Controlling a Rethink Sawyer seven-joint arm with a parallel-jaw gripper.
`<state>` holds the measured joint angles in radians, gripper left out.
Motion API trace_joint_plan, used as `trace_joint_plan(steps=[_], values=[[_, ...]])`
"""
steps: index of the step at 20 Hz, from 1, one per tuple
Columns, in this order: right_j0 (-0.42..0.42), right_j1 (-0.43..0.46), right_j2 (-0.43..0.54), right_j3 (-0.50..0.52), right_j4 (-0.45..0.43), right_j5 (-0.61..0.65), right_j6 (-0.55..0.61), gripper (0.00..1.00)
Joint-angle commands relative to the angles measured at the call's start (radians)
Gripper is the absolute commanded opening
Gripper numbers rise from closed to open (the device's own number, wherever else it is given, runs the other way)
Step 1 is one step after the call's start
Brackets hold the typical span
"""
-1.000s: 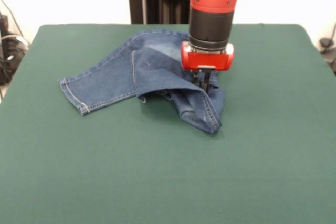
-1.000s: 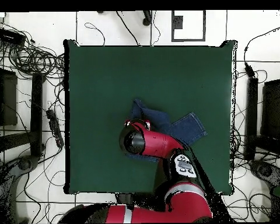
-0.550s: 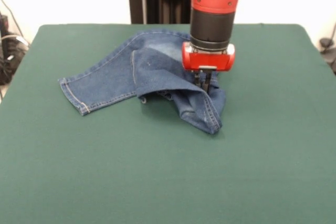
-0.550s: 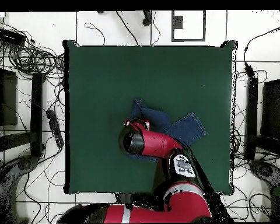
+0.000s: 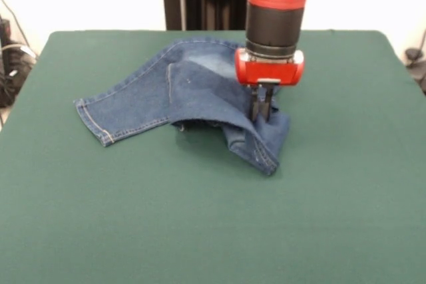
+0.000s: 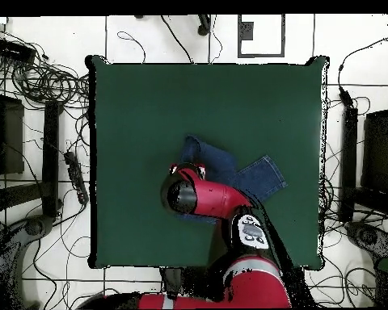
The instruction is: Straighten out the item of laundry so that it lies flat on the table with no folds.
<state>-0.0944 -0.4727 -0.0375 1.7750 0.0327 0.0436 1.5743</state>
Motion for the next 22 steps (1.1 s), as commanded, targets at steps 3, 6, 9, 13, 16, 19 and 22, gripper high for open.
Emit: trace_joint_plan(steps=[3, 6, 9, 13, 16, 19, 22], values=[[0.110, -0.071, 0.038, -0.099, 0.115, 0.207, 0.218, 0.00], [0.097, -0.087, 0.058, -0.114, 0.126, 0.266, 0.205, 0.00], [0.107, -0.091, 0.053, -0.126, 0.136, 0.302, 0.205, 0.00], [0.110, -0.091, 0.055, -0.138, 0.148, 0.305, 0.210, 0.00], [0.116, -0.094, 0.047, -0.156, 0.154, 0.315, 0.215, 0.00], [0.137, -0.098, 0.024, -0.189, 0.158, 0.346, 0.224, 0.00], [0.162, -0.097, -0.006, -0.234, 0.162, 0.401, 0.235, 0.00]])
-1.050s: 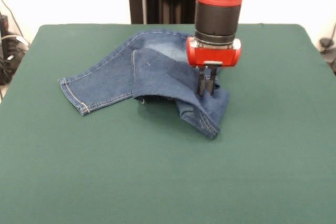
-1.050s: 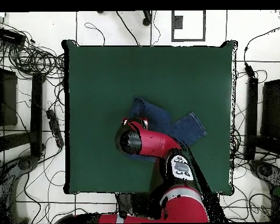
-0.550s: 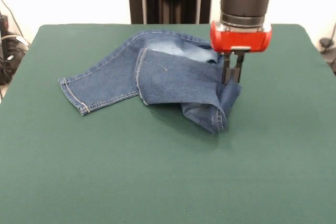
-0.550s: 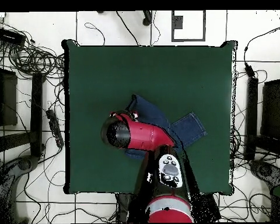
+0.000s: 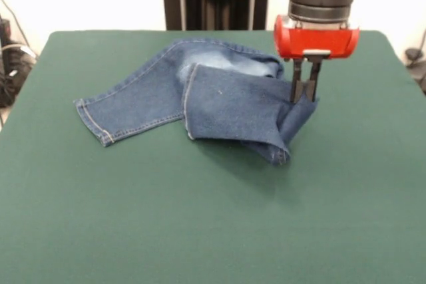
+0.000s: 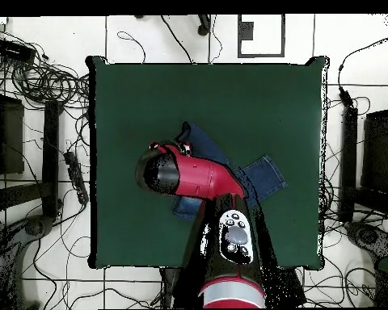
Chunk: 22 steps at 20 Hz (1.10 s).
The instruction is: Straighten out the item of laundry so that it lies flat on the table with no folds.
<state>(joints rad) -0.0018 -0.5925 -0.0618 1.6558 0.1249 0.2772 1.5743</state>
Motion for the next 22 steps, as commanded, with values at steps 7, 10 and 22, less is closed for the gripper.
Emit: trace_joint_plan(steps=[7, 10, 22], values=[[0.106, 0.100, -0.014, -0.249, 0.108, 0.229, 0.272, 0.00], [0.110, 0.135, -0.003, -0.282, 0.134, 0.226, 0.287, 0.00], [0.126, 0.232, 0.027, -0.322, 0.205, 0.080, 0.286, 0.00]])
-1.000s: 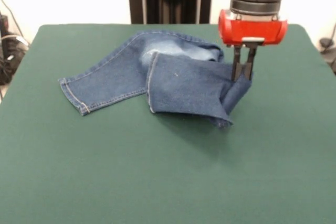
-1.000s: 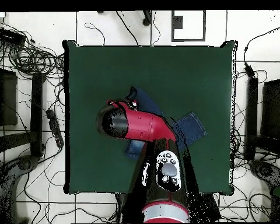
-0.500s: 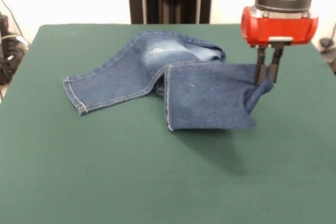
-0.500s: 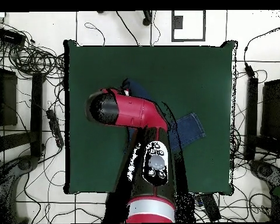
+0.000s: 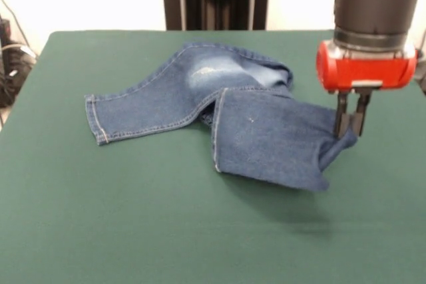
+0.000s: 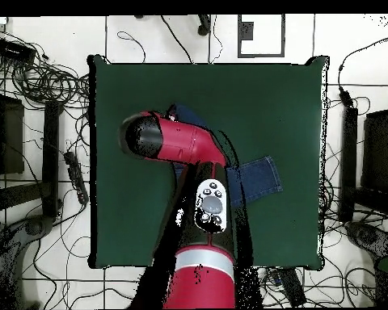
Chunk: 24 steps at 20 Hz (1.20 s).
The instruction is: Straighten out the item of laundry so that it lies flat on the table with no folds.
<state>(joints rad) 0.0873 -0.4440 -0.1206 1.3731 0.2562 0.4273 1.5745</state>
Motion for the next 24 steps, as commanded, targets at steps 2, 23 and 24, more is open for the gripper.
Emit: trace_joint_plan(steps=[2, 23, 24], values=[[0.040, 0.080, 0.082, -0.029, 0.085, -0.079, 0.286, 0.00], [0.034, 0.081, 0.096, -0.018, 0.125, -0.083, 0.250, 1.00], [0.033, 0.080, 0.097, -0.020, 0.126, -0.076, 0.247, 1.00]])
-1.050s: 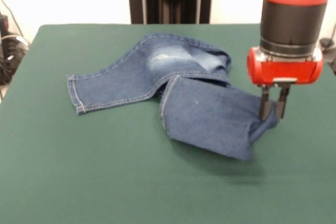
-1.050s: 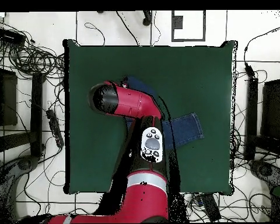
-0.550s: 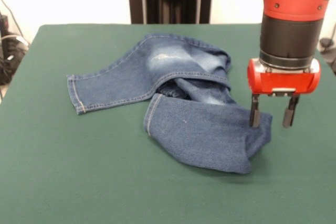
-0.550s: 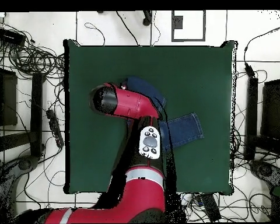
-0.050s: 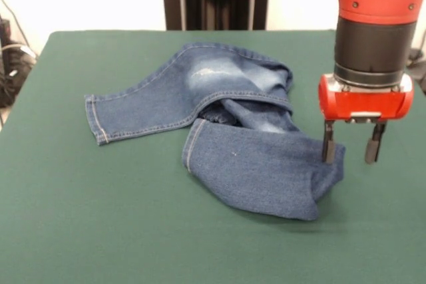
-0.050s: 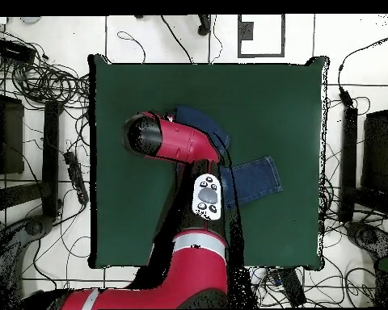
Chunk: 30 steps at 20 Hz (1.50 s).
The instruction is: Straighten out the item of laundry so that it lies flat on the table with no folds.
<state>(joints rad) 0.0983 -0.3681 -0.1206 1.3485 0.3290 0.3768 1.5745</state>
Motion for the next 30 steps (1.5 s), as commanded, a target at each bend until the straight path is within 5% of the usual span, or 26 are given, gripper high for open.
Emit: trace_joint_plan(steps=[1, 8, 17, 30], values=[[0.021, 0.004, 0.098, 0.004, 0.054, -0.019, 0.245, 1.00], [0.021, -0.022, 0.102, 0.041, 0.051, -0.014, 0.243, 1.00], [-0.048, -0.167, 0.147, 0.229, 0.045, 0.003, 0.209, 1.00], [-0.095, -0.120, 0.190, 0.235, 0.019, -0.070, 0.198, 1.00]])
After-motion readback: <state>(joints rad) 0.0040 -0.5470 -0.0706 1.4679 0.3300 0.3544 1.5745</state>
